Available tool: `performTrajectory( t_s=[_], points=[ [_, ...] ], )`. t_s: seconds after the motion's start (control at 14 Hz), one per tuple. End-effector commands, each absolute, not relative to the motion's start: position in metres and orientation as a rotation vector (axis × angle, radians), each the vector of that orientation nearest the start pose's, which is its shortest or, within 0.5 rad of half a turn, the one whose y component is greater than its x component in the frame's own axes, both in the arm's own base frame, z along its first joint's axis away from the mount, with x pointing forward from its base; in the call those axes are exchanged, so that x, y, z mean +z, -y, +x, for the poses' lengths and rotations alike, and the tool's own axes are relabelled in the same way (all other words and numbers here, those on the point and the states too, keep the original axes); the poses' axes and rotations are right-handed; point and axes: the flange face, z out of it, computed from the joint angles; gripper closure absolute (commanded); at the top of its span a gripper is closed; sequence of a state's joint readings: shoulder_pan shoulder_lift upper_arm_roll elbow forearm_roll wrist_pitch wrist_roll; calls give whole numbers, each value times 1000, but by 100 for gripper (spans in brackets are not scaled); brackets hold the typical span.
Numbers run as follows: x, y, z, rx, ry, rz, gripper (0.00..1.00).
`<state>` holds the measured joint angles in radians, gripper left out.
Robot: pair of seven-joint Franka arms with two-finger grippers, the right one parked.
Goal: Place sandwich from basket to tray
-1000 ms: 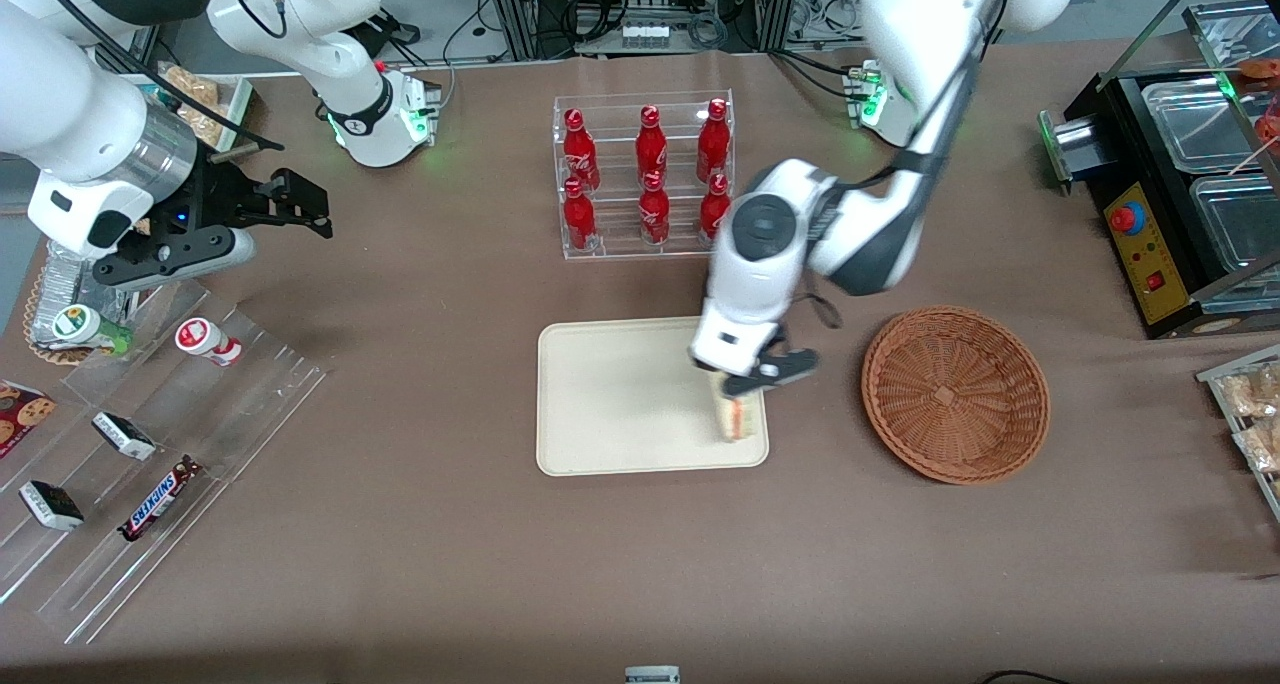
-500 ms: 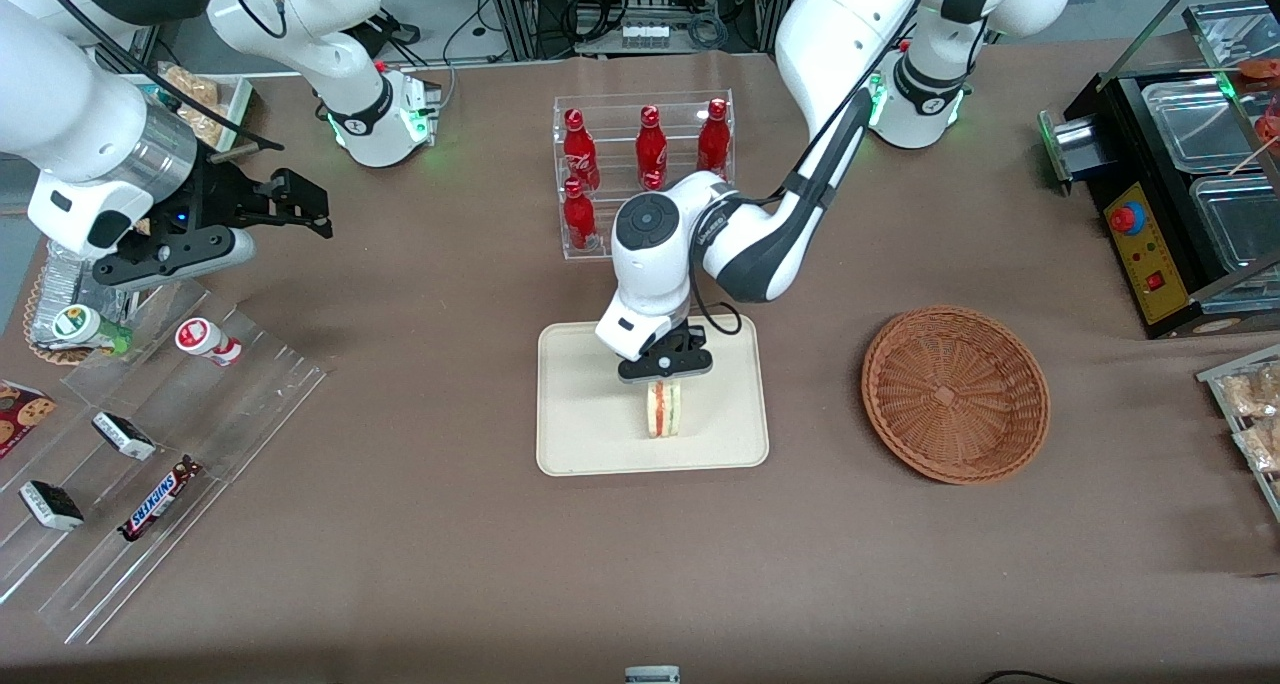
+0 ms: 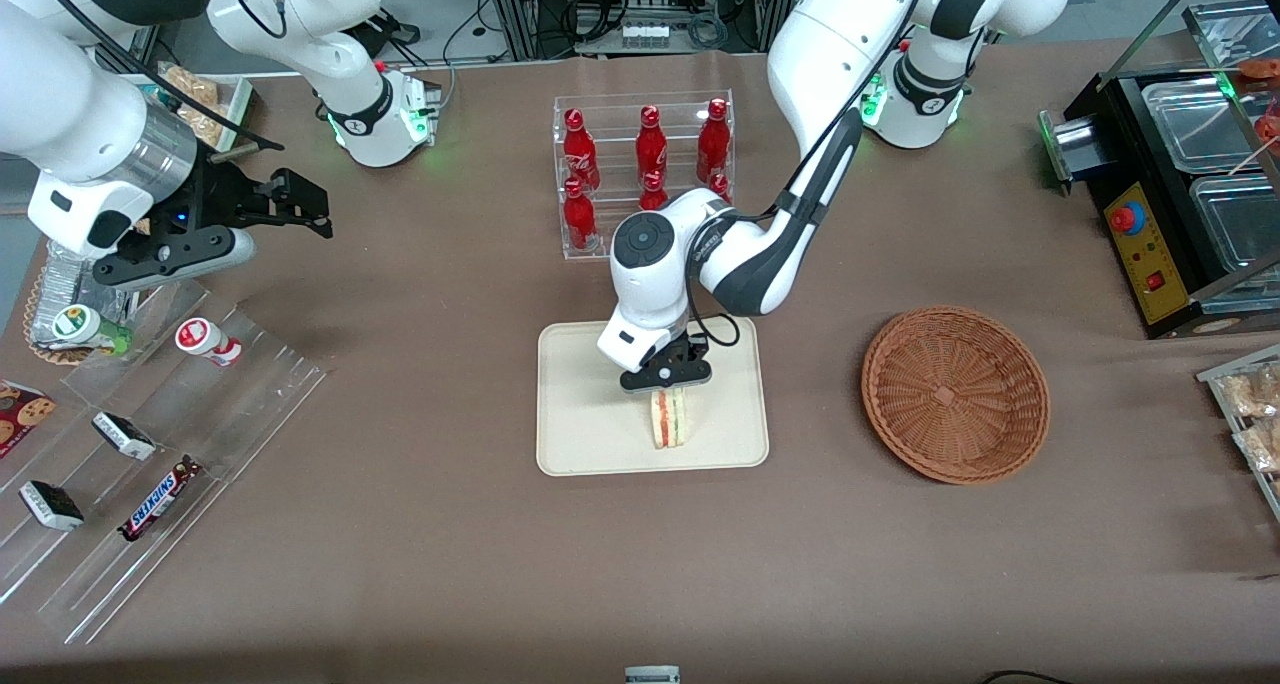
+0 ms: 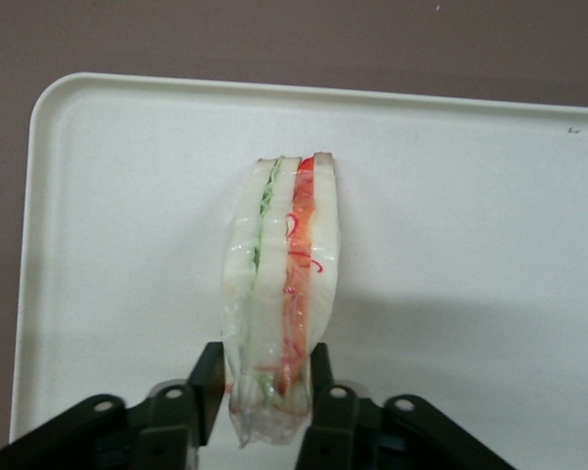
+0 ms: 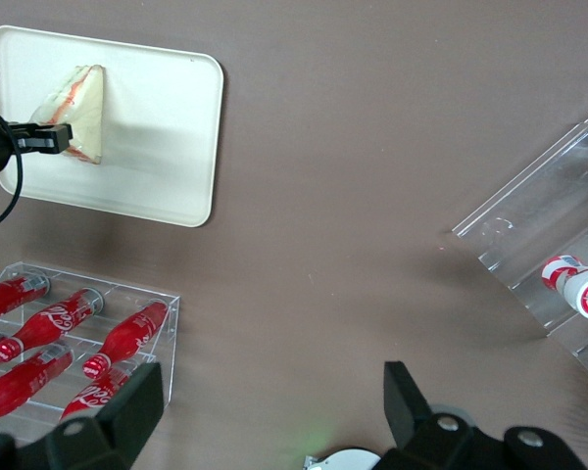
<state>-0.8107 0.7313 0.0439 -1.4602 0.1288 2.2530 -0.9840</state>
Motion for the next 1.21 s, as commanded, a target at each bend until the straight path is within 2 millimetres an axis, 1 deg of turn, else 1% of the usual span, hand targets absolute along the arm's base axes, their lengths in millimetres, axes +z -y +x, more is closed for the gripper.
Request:
performTrajectory(
  t_s=[0.0, 0.07, 0.14, 0.21, 0.29, 0.36, 0.43, 0.5, 0.57, 0.64, 0.71, 0.79, 0.93, 1.14],
  points=[
    [317, 509, 528, -312, 230, -3129, 0],
    [345, 497, 530, -317, 240, -3129, 0],
    [366, 489, 529, -314, 233, -3123, 0],
    [391, 484, 524, -302, 225, -3116, 0],
    [416, 472, 519, -262, 244, -3096, 0],
    [439, 442, 528, -192, 335, -3088, 0],
    [453, 416, 537, -137, 371, -3082, 0],
    [458, 391, 546, -97, 357, -3073, 0],
    [466, 363, 556, -76, 340, -3076, 0],
    [469, 325, 568, -53, 326, -3068, 0],
    [473, 292, 574, -28, 291, -3064, 0],
    [476, 257, 575, 3, 233, -3061, 0],
    [484, 199, 575, 71, 153, -3054, 0],
    [507, 135, 574, 139, 83, -3052, 0]
  ],
)
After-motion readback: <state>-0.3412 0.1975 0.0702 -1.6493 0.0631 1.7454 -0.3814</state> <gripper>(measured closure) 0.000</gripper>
